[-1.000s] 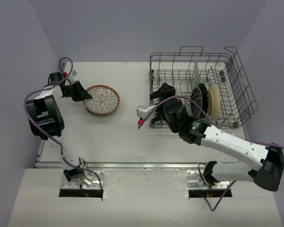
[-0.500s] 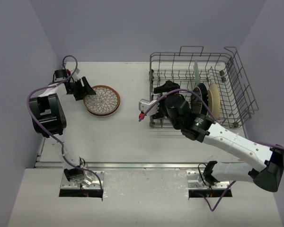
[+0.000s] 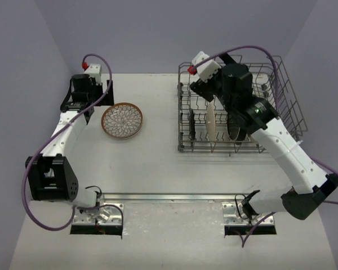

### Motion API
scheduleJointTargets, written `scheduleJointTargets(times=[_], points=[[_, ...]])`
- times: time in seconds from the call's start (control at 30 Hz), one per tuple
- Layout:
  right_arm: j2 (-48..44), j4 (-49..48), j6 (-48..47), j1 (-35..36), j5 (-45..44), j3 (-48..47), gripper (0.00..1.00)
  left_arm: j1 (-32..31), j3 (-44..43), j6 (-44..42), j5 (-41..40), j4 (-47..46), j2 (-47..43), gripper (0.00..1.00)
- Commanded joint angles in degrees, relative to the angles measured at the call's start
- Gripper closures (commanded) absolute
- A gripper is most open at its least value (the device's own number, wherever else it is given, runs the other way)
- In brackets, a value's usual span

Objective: Unload the plates from the dish rack

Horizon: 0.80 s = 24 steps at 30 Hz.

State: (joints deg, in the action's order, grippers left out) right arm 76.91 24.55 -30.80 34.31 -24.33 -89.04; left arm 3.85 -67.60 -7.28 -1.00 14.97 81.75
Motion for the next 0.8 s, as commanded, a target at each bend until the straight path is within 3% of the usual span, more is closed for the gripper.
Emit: scheduleJointTargets(times=[0.0,0.2,0.27,0.77], points=[[8.28,11.59,15.49,-11.85,10.29,-7.3,0.04,0.26,1.51,-3.02,-7.33,-1.74,-8.14,0.0],[22.84,23.61,22.62,-27.36,23.98,-24.75,0.24,-2.26,1.77,-3.54,-5.24,4.36,-13.63,0.0],[26.96,24.71,23.44,-30.05,26.43,-26.96,0.26,-3.23,1.77,-3.62,-5.15,5.78,-14.35,0.0],[39.93,19.66,24.71,-33.17,27.38,-25.92,0.25,-4.99,2.48,-1.48,-3.22,8.79,-12.84,0.0]])
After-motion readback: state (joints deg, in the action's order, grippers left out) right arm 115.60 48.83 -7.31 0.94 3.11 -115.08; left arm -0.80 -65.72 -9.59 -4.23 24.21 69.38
